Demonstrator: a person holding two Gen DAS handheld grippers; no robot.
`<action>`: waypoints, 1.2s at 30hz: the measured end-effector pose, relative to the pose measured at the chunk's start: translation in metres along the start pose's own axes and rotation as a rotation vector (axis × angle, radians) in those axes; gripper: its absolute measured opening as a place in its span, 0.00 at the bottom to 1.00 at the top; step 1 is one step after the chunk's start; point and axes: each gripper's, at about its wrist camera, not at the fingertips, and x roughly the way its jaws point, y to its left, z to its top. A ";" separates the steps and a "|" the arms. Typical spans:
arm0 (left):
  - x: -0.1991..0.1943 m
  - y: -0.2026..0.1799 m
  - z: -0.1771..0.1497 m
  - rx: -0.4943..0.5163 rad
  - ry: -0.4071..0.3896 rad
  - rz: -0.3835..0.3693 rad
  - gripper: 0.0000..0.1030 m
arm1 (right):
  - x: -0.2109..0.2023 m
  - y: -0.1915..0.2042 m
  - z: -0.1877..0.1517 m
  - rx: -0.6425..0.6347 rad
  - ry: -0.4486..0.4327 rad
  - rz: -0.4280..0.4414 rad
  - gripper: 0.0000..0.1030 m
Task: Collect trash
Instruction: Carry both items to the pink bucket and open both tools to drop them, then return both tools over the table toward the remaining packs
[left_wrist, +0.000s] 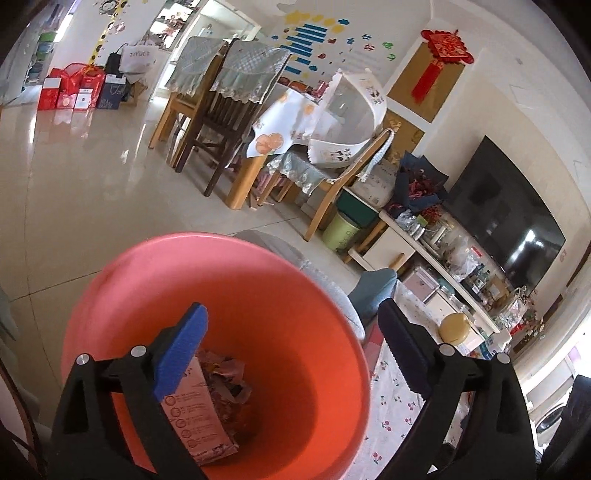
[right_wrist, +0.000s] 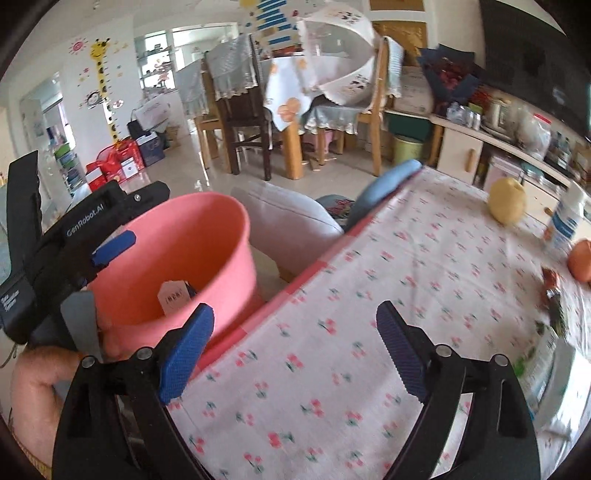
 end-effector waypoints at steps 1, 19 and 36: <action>0.000 -0.003 -0.001 0.004 -0.002 -0.009 0.92 | -0.004 -0.003 -0.003 0.005 0.000 -0.004 0.86; 0.002 -0.069 -0.035 0.241 0.084 -0.056 0.93 | -0.062 -0.038 -0.038 0.035 -0.026 -0.082 0.91; 0.004 -0.113 -0.066 0.345 0.139 -0.098 0.93 | -0.093 -0.067 -0.057 0.024 -0.050 -0.114 0.91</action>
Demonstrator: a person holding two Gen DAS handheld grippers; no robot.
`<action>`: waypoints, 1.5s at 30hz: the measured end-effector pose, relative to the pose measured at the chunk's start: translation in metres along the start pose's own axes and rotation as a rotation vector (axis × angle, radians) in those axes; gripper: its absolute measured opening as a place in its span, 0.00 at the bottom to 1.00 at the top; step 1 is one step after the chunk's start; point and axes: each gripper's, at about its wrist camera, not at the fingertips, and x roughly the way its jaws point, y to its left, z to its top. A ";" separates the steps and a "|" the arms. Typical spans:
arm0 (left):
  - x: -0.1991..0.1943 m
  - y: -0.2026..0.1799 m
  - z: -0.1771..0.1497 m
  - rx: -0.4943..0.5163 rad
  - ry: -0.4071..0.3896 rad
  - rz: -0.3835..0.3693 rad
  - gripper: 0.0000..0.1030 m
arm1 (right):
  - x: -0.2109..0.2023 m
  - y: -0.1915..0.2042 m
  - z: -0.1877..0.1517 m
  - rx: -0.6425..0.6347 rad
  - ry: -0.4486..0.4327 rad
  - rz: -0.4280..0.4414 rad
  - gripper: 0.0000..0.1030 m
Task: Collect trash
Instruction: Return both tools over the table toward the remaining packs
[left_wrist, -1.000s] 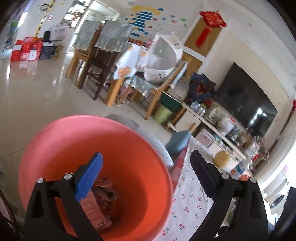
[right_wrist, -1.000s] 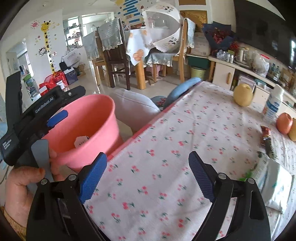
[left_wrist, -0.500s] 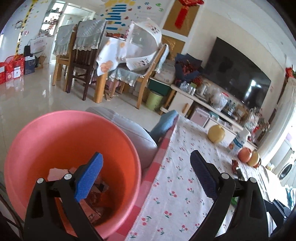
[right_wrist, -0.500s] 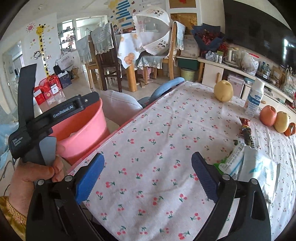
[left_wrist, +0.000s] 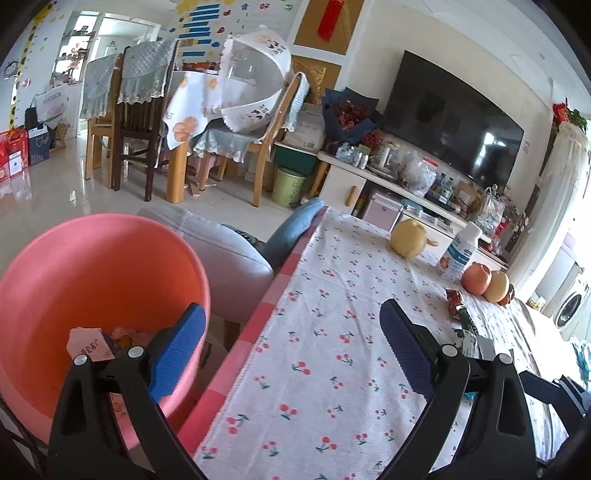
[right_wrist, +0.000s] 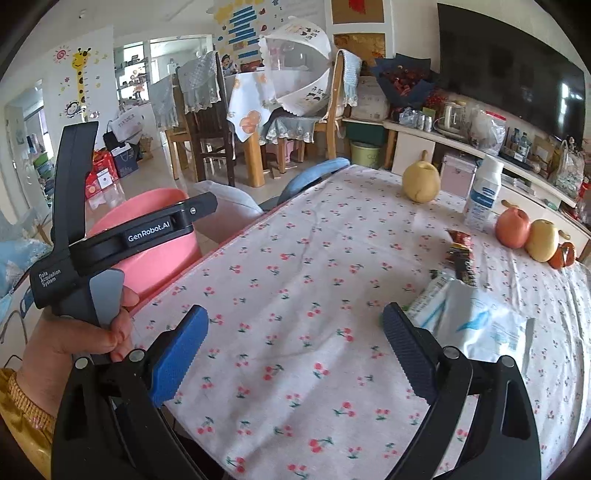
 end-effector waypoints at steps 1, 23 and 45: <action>0.001 -0.003 -0.001 0.004 0.003 0.000 0.93 | -0.001 -0.004 -0.002 0.005 0.001 0.003 0.91; 0.017 -0.102 -0.030 0.274 0.080 -0.113 0.93 | 0.000 -0.128 -0.047 0.185 0.171 0.160 0.91; 0.039 -0.187 -0.072 0.484 0.197 -0.250 0.93 | 0.022 -0.248 -0.043 0.395 0.150 -0.084 0.91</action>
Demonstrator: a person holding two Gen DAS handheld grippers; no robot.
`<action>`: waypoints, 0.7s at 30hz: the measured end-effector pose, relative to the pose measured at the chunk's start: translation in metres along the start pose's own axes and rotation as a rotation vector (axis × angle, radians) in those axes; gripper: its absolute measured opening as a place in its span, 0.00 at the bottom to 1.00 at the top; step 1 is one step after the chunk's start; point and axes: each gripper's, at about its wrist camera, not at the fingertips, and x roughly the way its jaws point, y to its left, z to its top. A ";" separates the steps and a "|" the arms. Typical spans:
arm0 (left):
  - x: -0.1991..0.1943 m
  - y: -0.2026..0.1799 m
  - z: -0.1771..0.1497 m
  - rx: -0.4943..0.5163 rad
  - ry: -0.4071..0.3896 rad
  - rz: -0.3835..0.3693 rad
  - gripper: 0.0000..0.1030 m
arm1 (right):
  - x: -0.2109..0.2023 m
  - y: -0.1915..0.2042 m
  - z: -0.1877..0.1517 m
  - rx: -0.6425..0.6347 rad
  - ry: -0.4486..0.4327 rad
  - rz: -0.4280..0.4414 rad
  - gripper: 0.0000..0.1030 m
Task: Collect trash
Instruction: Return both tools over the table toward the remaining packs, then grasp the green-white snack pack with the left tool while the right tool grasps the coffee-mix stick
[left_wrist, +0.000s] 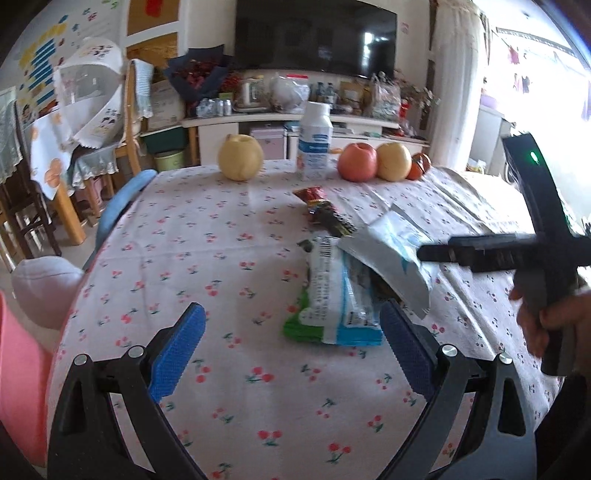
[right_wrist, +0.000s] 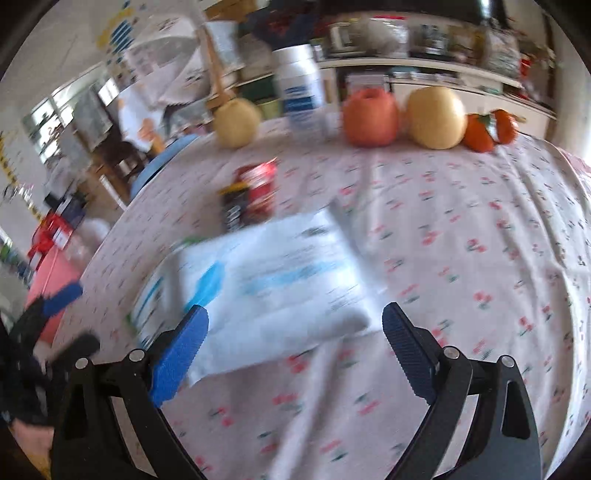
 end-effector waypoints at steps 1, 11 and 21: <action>0.004 -0.004 0.001 0.010 0.007 -0.006 0.93 | 0.000 -0.007 0.003 0.026 -0.005 -0.003 0.91; 0.044 -0.035 0.015 0.079 0.109 -0.027 0.93 | -0.010 0.006 0.019 0.015 -0.054 0.019 0.91; 0.063 -0.042 0.026 0.084 0.143 -0.035 0.93 | 0.017 0.020 0.048 -0.019 -0.064 0.045 0.91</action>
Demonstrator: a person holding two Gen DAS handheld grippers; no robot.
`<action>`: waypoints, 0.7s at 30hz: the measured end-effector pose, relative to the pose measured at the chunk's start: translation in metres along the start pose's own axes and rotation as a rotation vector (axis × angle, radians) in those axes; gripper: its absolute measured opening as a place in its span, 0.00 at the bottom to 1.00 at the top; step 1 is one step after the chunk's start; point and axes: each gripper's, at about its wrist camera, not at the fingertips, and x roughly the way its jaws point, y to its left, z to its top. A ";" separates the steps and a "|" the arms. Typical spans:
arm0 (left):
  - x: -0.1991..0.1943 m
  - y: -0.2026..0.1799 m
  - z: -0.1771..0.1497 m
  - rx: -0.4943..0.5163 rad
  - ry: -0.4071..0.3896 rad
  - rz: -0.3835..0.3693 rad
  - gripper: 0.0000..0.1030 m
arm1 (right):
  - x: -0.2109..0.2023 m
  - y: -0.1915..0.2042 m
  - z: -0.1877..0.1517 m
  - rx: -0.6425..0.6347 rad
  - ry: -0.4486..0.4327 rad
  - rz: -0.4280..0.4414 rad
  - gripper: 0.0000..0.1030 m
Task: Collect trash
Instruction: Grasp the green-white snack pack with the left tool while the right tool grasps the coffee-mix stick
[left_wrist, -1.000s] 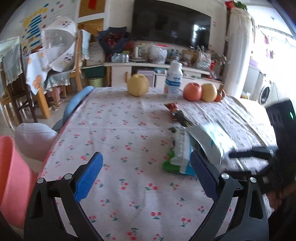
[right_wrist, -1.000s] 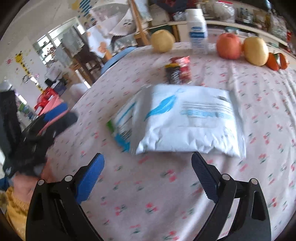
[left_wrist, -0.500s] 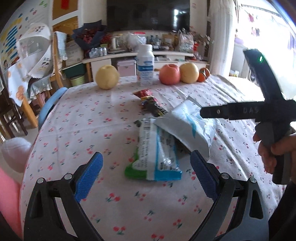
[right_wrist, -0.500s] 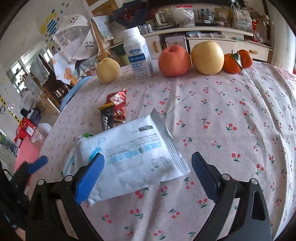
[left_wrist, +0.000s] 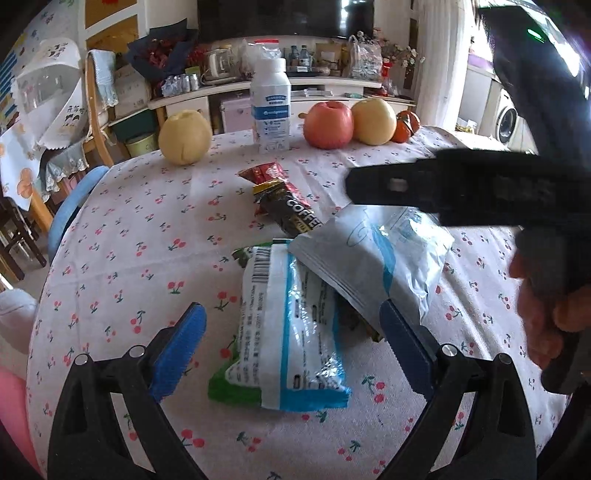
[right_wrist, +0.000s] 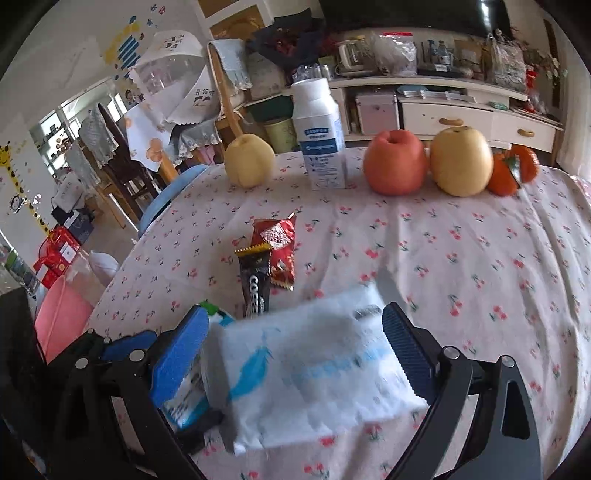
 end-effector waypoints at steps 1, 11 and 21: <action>0.002 -0.002 0.001 0.006 0.005 -0.008 0.93 | 0.005 0.001 0.003 -0.002 0.002 0.010 0.84; 0.006 -0.005 0.004 0.015 0.022 -0.086 0.83 | 0.053 0.011 0.020 -0.091 0.070 0.021 0.67; 0.012 0.022 0.000 -0.034 0.058 -0.064 0.68 | 0.071 0.032 0.015 -0.214 0.125 0.030 0.30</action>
